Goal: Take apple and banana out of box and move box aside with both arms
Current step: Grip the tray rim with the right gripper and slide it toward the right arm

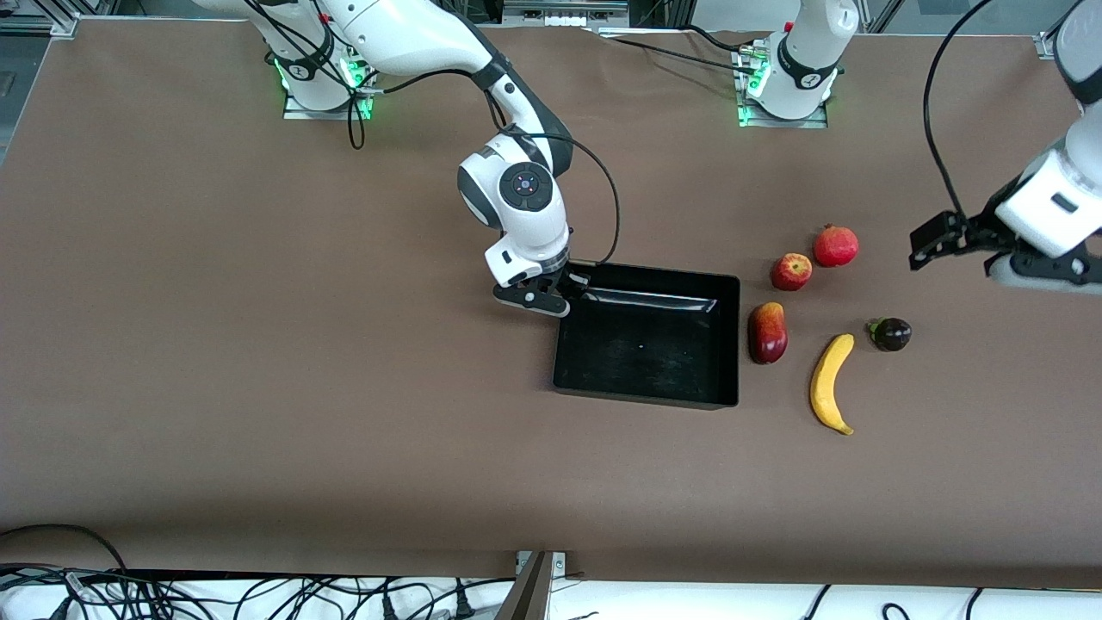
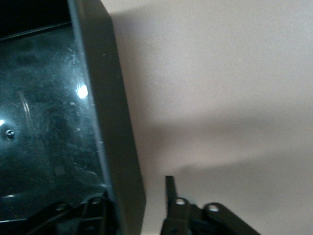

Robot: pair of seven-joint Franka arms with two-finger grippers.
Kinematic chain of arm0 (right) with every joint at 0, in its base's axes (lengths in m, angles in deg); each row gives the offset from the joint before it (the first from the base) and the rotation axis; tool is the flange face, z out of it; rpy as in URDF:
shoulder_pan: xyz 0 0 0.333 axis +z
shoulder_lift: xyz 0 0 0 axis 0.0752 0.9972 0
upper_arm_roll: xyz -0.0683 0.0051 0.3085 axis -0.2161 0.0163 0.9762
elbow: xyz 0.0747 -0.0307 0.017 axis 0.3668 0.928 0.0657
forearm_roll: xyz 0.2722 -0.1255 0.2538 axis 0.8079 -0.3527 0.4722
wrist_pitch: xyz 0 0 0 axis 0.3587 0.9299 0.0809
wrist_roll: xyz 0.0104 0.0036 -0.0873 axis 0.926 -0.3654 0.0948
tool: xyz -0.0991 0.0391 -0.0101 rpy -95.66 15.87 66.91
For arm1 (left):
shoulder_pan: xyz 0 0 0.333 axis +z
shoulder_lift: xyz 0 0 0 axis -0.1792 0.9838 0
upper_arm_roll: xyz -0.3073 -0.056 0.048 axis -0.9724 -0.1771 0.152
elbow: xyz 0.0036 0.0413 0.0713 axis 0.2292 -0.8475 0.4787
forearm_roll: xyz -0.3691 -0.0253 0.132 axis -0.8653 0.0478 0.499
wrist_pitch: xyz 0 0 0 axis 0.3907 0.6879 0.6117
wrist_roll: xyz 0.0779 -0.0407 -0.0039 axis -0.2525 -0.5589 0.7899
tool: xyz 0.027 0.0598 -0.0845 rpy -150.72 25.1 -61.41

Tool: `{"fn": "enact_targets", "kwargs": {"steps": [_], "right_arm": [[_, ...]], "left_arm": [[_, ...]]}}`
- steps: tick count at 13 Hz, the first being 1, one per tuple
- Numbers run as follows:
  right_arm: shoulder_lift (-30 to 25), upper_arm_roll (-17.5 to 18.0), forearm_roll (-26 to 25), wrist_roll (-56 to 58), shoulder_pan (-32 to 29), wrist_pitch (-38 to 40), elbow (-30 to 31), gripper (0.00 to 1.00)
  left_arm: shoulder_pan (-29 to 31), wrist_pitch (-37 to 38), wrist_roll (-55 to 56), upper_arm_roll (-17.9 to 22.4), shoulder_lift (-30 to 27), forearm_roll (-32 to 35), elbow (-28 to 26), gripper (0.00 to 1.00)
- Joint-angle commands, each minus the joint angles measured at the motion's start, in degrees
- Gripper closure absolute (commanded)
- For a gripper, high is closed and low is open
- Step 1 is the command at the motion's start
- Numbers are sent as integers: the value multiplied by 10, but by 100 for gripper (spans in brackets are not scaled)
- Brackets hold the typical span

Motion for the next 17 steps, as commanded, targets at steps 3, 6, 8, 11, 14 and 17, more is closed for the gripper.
{"fn": "enact_targets", "kwargs": {"steps": [3,6,8,11,14,17], "right_arm": [[-2,-9,-11,20,-1,5,-11,100],[-37,-18,-9,96,-22,21,-5,100],[-75,-22,-6,169,-59,81,-5,100],[-138,-22,-3,309,-132,167,11,100],[-194,-23,10,445,-209,179,66,100],[-225,-26,40,571,-289,170,137,100]], "left_arm": [[1,8,12,3,-18,14,-29,0],[1,10,6,4,-17,14,-28,0],[2,10,2,4,-16,13,-27,0],[1,11,4,2,-6,13,-8,0],[1,12,4,1,-5,13,-6,0],[1,12,6,-1,-5,13,-5,0]]}}
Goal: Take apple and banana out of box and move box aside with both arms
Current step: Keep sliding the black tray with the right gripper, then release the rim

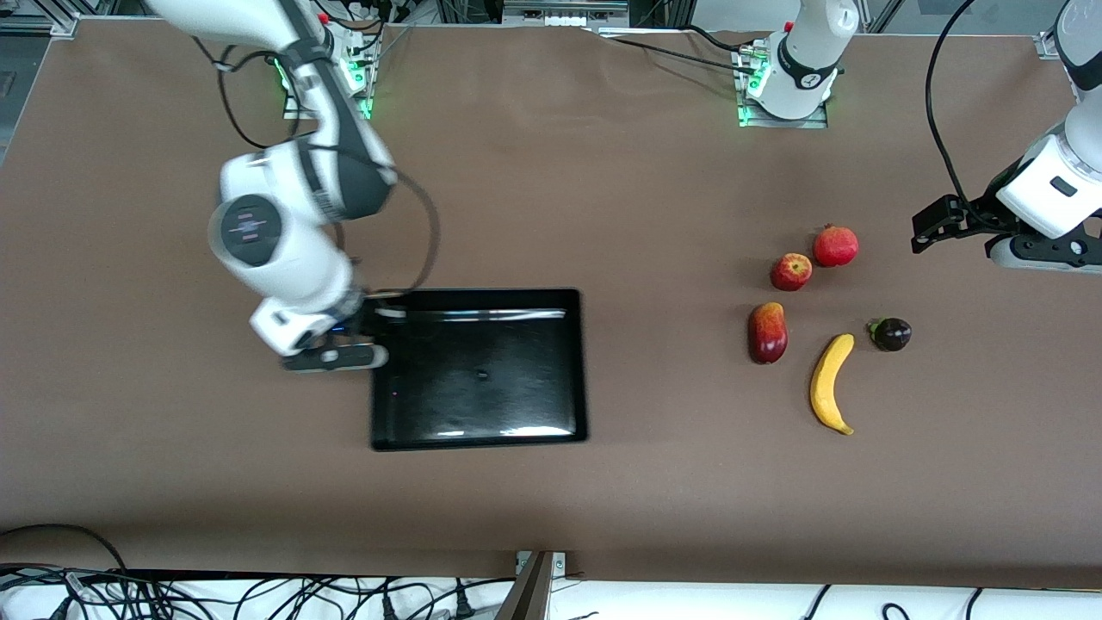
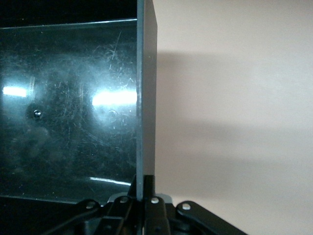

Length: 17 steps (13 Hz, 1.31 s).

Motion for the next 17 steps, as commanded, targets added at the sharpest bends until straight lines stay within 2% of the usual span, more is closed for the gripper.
{"fn": "enact_targets", "kwargs": {"steps": [1,2,5,7,10,12,13,14,16,17], "right_arm": [[-44,9,28,96,-64,-23,87,100],[-48,9,30,118,-85,-39,113,100],[-79,1,36,178,-132,-154,235,100],[-85,-4,64,208,-153,-212,294,100],[-82,-14,76,227,-167,-271,345,100],[-79,-14,76,229,-170,-276,349,100],[-79,-14,76,237,-170,-273,346,67],[-81,-14,75,239,-170,-271,344,1],[-98,-10,74,241,-168,-255,325,0],[-109,-7,70,236,-164,-213,299,0]], "left_arm": [[-1,6,5,-3,5,12,14,0],[-2,6,5,-3,5,12,14,0],[-2,6,5,-4,6,13,15,0],[-2,6,3,-4,7,13,18,0],[-2,6,3,-4,10,13,22,0],[-3,6,3,-4,10,13,23,0],[-3,6,3,-4,10,13,23,0],[-3,6,3,-4,10,13,23,0],[-3,6,3,-4,10,13,23,0],[-4,6,3,-4,10,13,23,0]]}}
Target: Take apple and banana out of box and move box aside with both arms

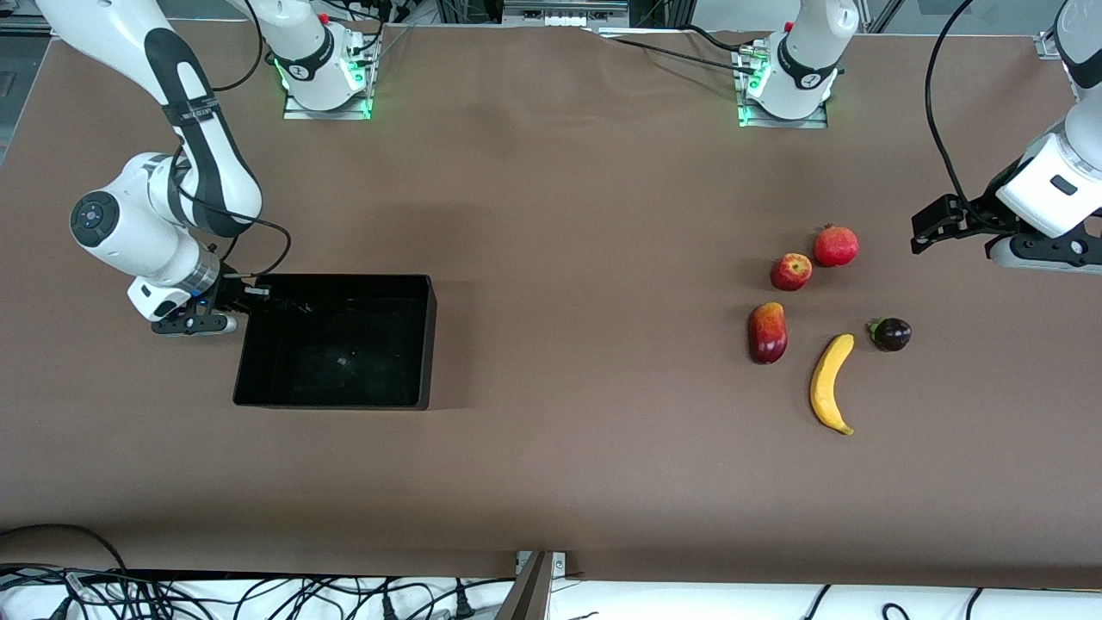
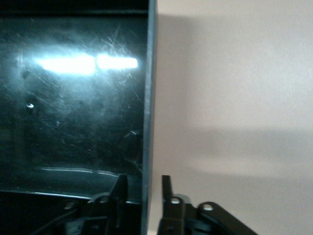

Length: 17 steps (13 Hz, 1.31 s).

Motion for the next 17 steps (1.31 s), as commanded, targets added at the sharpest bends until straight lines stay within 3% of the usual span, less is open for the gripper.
{"fn": "enact_targets", "kwargs": {"steps": [1,7,10,13,15,17], "right_arm": [[-40,8,1,9,1,105,-58,0],[-48,8,-70,-41,16,468,-355,0],[-48,6,-89,-39,27,533,-444,0],[-66,5,-81,-48,27,562,-456,0],[-114,7,-88,-65,27,582,-407,0],[-129,5,-88,-59,26,576,-395,0]], "left_arm": [[-4,6,3,-2,8,13,18,0],[-4,6,3,-2,8,13,18,0],[-4,6,3,-2,9,13,18,0],[-4,6,4,-2,8,13,18,0],[-4,6,3,-2,8,13,18,0],[-4,6,4,-2,8,13,18,0]]}}
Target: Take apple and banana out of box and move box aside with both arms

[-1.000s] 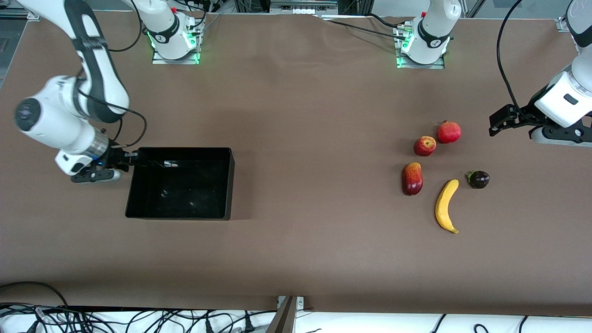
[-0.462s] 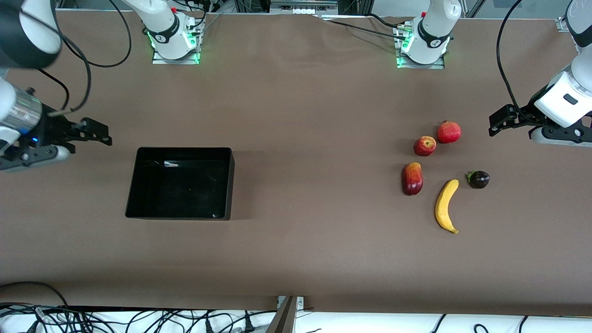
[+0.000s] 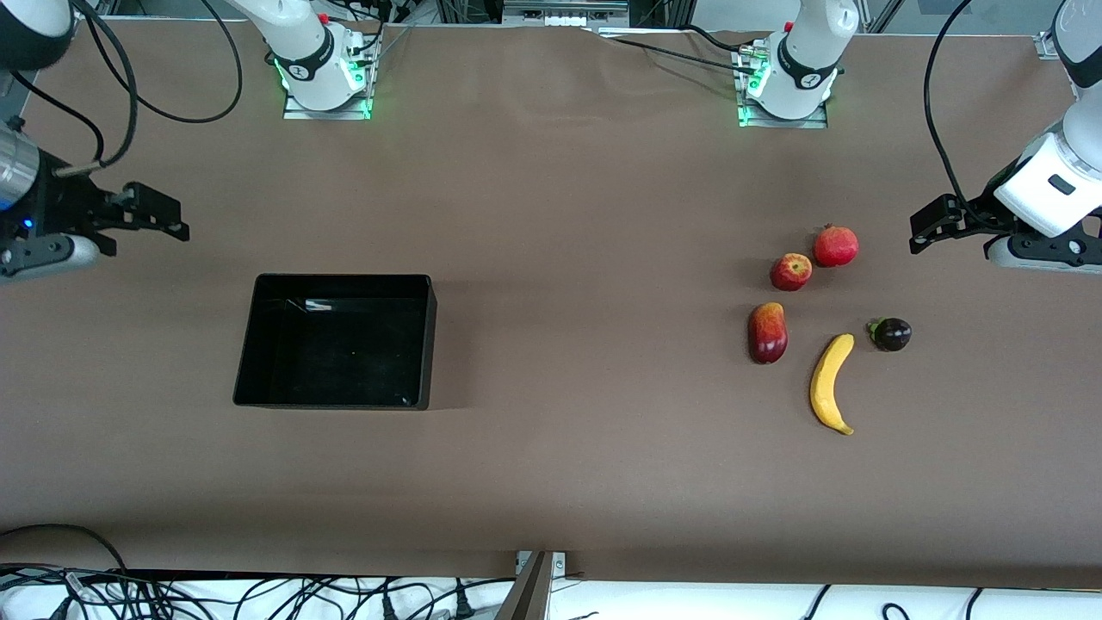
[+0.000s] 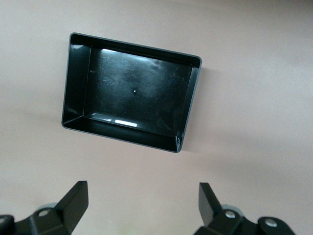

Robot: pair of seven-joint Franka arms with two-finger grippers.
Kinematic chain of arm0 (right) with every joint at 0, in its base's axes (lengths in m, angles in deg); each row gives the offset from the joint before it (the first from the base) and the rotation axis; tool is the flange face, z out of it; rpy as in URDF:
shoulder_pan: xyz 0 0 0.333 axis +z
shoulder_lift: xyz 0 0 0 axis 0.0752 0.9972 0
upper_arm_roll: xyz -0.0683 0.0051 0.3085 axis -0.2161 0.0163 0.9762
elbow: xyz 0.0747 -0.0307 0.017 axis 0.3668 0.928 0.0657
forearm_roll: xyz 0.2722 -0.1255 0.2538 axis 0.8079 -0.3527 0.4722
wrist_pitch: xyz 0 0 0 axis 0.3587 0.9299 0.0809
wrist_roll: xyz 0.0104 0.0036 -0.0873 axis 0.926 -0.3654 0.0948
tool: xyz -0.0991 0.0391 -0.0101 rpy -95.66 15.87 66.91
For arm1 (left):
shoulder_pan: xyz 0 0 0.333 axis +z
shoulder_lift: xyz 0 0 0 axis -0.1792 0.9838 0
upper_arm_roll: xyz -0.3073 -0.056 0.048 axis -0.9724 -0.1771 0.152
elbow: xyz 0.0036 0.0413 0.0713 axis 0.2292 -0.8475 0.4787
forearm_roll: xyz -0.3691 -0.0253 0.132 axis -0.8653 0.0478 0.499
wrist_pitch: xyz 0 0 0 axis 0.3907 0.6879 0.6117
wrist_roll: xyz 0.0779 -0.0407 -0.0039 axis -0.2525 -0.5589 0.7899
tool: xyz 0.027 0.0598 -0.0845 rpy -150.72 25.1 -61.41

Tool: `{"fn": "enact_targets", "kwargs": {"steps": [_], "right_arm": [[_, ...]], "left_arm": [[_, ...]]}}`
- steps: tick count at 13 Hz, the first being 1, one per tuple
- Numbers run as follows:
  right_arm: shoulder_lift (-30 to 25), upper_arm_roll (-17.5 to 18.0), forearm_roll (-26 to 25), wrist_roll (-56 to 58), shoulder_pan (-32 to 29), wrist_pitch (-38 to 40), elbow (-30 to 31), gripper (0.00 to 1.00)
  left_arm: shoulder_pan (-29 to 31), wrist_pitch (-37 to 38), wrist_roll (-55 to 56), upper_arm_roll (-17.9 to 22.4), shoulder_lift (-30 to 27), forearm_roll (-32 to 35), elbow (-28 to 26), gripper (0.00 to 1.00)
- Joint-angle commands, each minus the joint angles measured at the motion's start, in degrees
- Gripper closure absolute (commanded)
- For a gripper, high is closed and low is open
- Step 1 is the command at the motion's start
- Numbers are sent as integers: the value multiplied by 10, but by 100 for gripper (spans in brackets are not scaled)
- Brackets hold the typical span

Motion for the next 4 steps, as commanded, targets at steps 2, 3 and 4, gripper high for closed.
{"fn": "enact_targets", "kwargs": {"steps": [2,3,4], "right_arm": [[-33,-1,-6,-12,0,-1,27,0],[-30,-1,-6,-12,0,-3,27,0],[-30,0,-7,-12,0,-3,27,0]], "left_arm": [[-3,6,4,-1,9,13,17,0],[-3,6,4,-1,8,13,17,0],[-4,6,4,-1,8,13,17,0]]}}
